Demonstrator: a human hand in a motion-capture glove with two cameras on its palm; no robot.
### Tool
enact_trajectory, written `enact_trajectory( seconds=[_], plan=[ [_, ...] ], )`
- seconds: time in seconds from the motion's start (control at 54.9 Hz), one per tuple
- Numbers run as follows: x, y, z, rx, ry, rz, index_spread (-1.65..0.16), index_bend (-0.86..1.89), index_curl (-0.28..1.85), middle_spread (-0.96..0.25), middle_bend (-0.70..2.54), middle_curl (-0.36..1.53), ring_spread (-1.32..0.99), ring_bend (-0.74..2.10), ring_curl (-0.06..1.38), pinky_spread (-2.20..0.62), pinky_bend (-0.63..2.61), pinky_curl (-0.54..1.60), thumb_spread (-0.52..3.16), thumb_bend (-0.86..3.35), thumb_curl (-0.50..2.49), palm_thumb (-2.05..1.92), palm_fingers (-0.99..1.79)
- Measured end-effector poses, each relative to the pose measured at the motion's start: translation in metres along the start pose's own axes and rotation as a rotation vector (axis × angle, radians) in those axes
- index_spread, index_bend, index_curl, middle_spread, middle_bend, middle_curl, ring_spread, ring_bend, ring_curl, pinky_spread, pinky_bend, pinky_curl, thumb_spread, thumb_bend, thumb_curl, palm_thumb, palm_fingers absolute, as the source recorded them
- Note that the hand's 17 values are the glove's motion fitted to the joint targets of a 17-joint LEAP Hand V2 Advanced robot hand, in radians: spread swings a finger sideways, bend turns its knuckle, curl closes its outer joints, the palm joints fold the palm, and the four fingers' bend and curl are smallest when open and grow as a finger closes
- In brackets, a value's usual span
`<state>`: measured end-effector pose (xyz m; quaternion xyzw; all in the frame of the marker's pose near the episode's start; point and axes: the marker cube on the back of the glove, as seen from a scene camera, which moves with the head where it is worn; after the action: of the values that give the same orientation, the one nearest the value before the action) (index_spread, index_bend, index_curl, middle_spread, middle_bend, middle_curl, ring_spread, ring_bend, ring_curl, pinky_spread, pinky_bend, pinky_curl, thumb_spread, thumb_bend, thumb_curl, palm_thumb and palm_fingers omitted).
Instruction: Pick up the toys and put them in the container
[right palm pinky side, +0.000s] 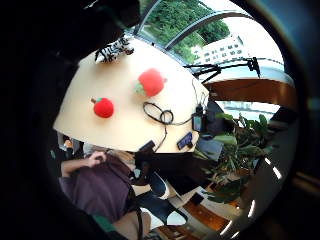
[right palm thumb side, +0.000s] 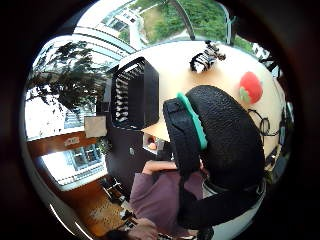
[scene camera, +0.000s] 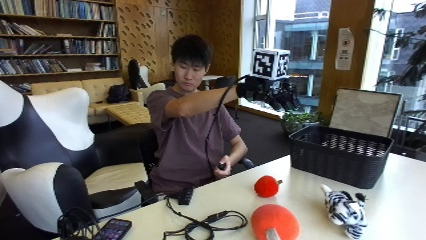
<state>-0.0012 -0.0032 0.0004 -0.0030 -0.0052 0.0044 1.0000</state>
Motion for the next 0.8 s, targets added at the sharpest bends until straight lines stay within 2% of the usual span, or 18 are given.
enact_trajectory(
  seconds=[0.127, 0.273, 0.619, 0.801],
  plan=[
    [-0.008, -0.012, 0.000, -0.017, -0.011, 0.019, -0.11, 0.16, 0.09, 0.01, 0.18, 0.07, -0.02, 0.33, 0.08, 0.01, 0.55, 0.17, 0.93, -0.02, 0.00, -0.05, 0.22],
    [-0.007, -0.022, -0.006, 0.002, 0.014, 0.029, -0.14, 0.16, 0.14, -0.04, 0.17, 0.11, -0.02, 0.39, 0.12, 0.01, 0.61, 0.22, 1.25, -0.03, 0.03, -0.06, 0.12],
    [0.013, -0.035, -0.016, -0.004, 0.047, 0.078, -0.17, 0.14, 0.21, -0.04, 0.19, 0.22, -0.03, 0.53, 0.19, 0.01, 0.74, 0.30, 1.40, -0.03, 0.10, -0.06, 0.01],
    [0.052, -0.048, -0.019, -0.004, 0.072, 0.093, -0.18, 0.12, 0.22, -0.04, 0.19, 0.26, -0.03, 0.54, 0.21, 0.01, 0.79, 0.32, 1.38, -0.04, 0.12, -0.05, -0.07]
  ],
)
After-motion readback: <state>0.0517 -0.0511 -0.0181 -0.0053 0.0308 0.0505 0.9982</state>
